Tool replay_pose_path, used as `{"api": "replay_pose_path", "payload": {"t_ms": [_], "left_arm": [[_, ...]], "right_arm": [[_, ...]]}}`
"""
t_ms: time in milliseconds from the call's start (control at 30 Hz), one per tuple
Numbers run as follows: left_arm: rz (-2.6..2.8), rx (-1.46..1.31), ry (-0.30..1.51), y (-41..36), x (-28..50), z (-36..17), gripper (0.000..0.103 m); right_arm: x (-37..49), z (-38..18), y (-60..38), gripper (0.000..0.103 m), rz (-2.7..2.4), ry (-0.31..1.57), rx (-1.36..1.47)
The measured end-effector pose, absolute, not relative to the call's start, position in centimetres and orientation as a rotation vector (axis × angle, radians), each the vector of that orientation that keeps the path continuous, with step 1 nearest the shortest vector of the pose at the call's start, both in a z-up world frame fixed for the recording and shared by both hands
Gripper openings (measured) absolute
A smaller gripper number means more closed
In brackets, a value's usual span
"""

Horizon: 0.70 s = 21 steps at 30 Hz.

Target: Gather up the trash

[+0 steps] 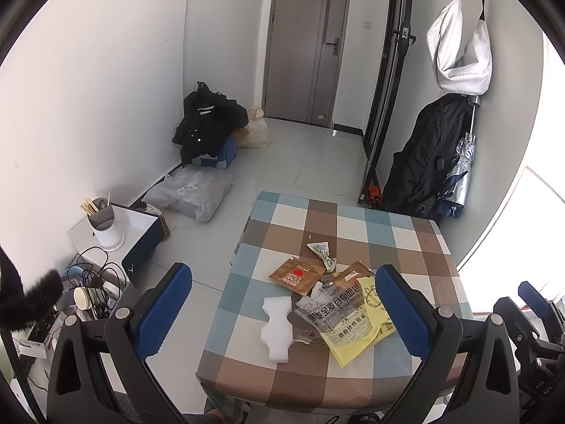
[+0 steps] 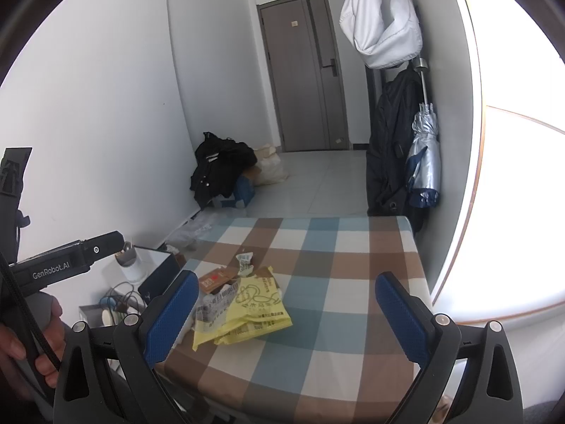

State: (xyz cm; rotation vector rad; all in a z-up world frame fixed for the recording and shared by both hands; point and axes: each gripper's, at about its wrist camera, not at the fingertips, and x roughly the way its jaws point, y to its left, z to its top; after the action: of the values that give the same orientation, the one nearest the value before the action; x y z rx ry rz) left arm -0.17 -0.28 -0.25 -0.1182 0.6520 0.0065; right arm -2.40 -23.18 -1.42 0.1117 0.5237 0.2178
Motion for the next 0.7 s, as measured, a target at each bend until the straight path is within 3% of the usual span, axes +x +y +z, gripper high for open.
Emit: {"api": "replay_pose_path", "payload": {"t_ms": [700], "left_arm": [[-0.018, -0.102, 0.777, 0.7, 1.5, -2.4, 0.102]], "right_arm": [[-1.4, -2.0, -23.2, 0.101, 0.195, 0.564, 0.126]]}}
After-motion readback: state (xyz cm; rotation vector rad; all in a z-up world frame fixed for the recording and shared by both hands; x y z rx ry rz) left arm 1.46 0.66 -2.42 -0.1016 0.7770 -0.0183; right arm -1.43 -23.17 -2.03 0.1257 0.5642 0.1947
